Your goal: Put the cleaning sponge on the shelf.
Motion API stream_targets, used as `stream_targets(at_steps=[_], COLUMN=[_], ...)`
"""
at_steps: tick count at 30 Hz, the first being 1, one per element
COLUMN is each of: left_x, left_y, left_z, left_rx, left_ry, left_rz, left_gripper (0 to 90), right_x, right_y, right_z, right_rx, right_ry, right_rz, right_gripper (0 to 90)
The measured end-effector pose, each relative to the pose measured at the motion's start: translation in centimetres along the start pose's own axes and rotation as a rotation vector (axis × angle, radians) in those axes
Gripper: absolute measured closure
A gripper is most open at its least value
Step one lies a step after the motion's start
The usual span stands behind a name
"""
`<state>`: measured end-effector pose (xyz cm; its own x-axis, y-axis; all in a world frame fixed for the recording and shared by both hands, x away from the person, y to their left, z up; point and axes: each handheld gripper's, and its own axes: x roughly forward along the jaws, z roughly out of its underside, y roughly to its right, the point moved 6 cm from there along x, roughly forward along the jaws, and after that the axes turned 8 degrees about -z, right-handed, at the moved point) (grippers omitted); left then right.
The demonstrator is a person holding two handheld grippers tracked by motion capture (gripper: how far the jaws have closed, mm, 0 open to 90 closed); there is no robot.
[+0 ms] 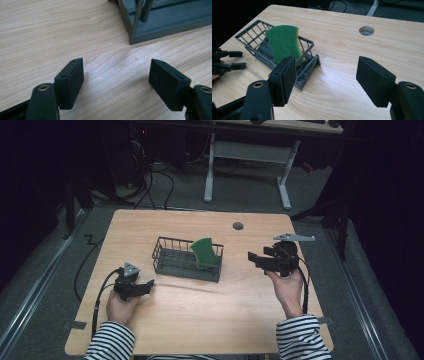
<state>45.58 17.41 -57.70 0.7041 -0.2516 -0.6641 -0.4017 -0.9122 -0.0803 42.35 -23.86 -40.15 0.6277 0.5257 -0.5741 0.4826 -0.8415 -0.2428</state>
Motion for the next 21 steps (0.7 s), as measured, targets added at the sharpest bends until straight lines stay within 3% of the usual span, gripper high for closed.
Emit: stream_targets(at_steps=[15, 21], left_x=[0.0, 0.0], left_y=[0.0, 0.0], left_z=[0.0, 0.0], left_rx=[0.001, 0.000], left_ry=[0.000, 0.000], left_rz=[0.000, 0.001], left_gripper=[28.7, 28.6], right_x=[-3.3, -3.9], right_y=[1.1, 1.5], right_z=[3.7, 5.0], right_rx=[0.037, 0.032], right_ry=[0.037, 0.068], right_rz=[0.010, 0.053], right_gripper=[33.3, 33.6])
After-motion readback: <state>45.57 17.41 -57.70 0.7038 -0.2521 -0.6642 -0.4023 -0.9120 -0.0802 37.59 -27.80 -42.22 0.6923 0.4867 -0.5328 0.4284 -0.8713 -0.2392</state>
